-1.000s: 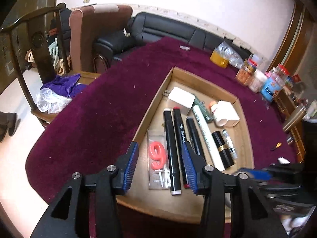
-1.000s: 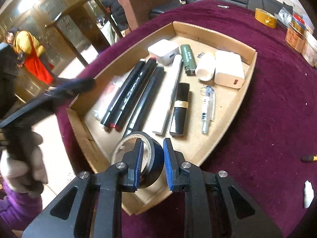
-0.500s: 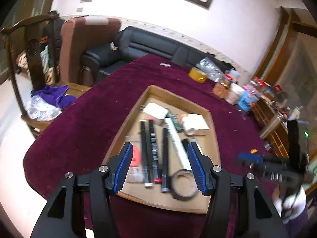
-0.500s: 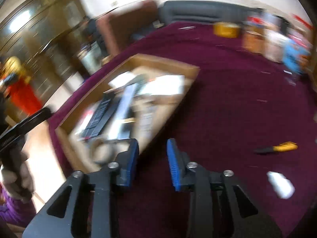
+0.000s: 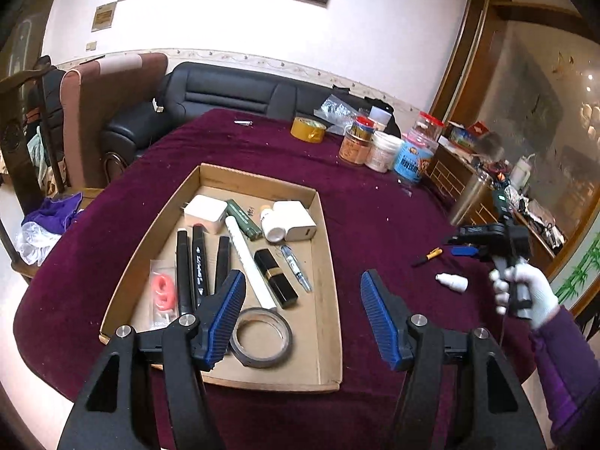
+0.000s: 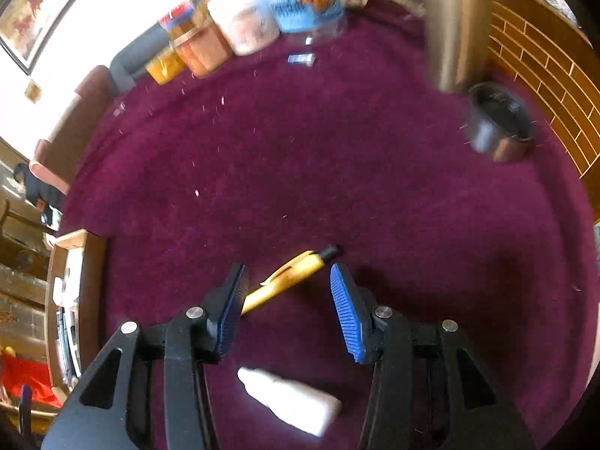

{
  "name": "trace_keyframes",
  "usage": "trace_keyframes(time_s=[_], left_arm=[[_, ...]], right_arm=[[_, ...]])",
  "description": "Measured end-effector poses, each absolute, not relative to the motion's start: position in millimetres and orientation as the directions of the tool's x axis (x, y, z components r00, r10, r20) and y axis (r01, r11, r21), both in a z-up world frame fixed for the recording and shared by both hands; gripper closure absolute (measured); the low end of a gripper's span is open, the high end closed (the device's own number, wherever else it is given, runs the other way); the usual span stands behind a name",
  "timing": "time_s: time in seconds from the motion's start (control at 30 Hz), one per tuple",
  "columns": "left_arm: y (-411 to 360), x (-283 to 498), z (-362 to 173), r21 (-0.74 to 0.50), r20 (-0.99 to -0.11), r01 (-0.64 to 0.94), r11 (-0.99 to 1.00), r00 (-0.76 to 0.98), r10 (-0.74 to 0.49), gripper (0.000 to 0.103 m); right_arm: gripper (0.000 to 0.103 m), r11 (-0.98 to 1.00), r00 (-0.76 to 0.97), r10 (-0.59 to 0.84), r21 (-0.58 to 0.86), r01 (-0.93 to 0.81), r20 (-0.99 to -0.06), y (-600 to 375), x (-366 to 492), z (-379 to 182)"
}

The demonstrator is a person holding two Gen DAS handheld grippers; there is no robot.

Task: Organize rigid objects
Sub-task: 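Grasp the small white bottle with the right gripper while the left gripper reaches the yellow pen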

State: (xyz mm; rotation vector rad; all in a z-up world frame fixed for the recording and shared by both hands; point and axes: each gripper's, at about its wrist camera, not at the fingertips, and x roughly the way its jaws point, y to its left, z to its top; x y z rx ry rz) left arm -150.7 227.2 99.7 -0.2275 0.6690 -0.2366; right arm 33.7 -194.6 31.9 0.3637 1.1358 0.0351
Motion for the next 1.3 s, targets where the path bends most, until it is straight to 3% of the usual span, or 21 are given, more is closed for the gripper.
trace_keyframes(time_s=[0.03, 0.1, 0.27, 0.43, 0.47, 0.53, 0.57, 0.63, 0.7, 0.8, 0.93, 1.03, 1.07, 1.1, 1.13, 1.3], left_arm=[[225.1, -152.1, 100.0, -0.281, -0.585, 0.142, 0.949, 0.759, -0.286, 0.045], [221.5, -154.5, 102.8, -0.273, -0.583, 0.146, 0.951, 0.761, -0.284, 0.045], [208.5, -156.8, 105.5, -0.264, -0.584, 0.170, 0.949, 0.755, -0.298, 0.045], [186.4, -157.3, 104.3, -0.262, -0.596, 0.219, 0.940, 0.729, -0.336, 0.045], [179.4, -158.3, 104.3, -0.263, -0.600, 0.237, 0.935, 0.719, -0.350, 0.045], [167.2, -160.8, 105.0, -0.258, -0.604, 0.272, 0.927, 0.703, -0.375, 0.045], [161.2, -161.8, 105.6, -0.251, -0.608, 0.287, 0.925, 0.697, -0.381, 0.045], [151.3, -163.6, 105.7, -0.239, -0.615, 0.312, 0.920, 0.684, -0.392, 0.045], [139.7, -162.5, 104.2, -0.224, -0.628, 0.336, 0.915, 0.668, -0.399, 0.045], [126.7, -157.2, 98.6, -0.226, -0.648, 0.350, 0.909, 0.643, -0.409, 0.045], [112.3, -144.4, 88.8, -0.251, -0.682, 0.350, 0.902, 0.597, -0.422, 0.045], [100.5, -132.0, 83.2, -0.230, -0.711, 0.343, 0.911, 0.580, -0.398, 0.045], [95.0, -125.1, 81.4, -0.222, -0.721, 0.340, 0.914, 0.573, -0.388, 0.045], [91.6, -119.4, 79.7, -0.218, -0.728, 0.339, 0.915, 0.568, -0.383, 0.045], [85.8, -111.0, 77.2, -0.210, -0.737, 0.335, 0.918, 0.562, -0.374, 0.045], [55.7, -72.5, 59.3, -0.165, -0.776, 0.329, 0.930, 0.539, -0.328, 0.045]], right_arm=[[0.059, 0.943, 0.407, 0.219, 0.299, 0.144, -0.887, -185.6, 36.6, 26.4], [0.087, 0.973, 0.423, 0.150, 0.208, 0.095, -0.893, -158.0, 38.0, 26.9], [0.089, 0.981, 0.383, 0.195, 0.186, -0.061, -0.903, -98.9, 23.6, 22.3], [0.089, 0.880, 0.239, 0.474, 0.453, -0.143, -0.847, -79.1, -3.8, 19.9], [0.089, 0.860, 0.253, 0.510, 0.487, -0.152, -0.822, -83.7, -7.9, 25.8], [0.089, 0.883, 0.359, 0.469, 0.424, -0.199, -0.807, -99.0, -20.0, 51.9], [0.086, 0.897, 0.404, 0.441, 0.381, -0.223, -0.801, -106.3, -26.7, 64.5], [0.069, 0.923, 0.494, 0.381, 0.293, -0.249, -0.781, -127.1, -39.6, 86.1], [0.023, 0.949, 0.569, 0.299, 0.174, -0.264, -0.766, -138.2, -44.5, 93.7], [0.022, 0.961, 0.566, 0.210, 0.062, -0.269, -0.797, -149.5, -48.2, 82.8], [0.022, 0.955, 0.494, 0.193, 0.046, -0.294, -0.848, -157.4, -39.6, 56.1], [0.036, 0.943, 0.470, 0.194, 0.031, -0.332, -0.861, -151.2, -34.2, 40.2], [0.049, 0.941, 0.460, 0.190, 0.027, -0.337, -0.867, -149.3, -33.7, 35.7], [0.070, 0.940, 0.453, 0.182, 0.019, -0.341, -0.873, -147.9, -33.4, 31.6], [0.079, 0.940, 0.445, 0.174, 0.014, -0.340, -0.879, -146.1, -37.0, 26.5], [0.079, 0.942, 0.455, 0.177, 0.017, -0.334, -0.873, -151.7, -51.4, 22.5]])
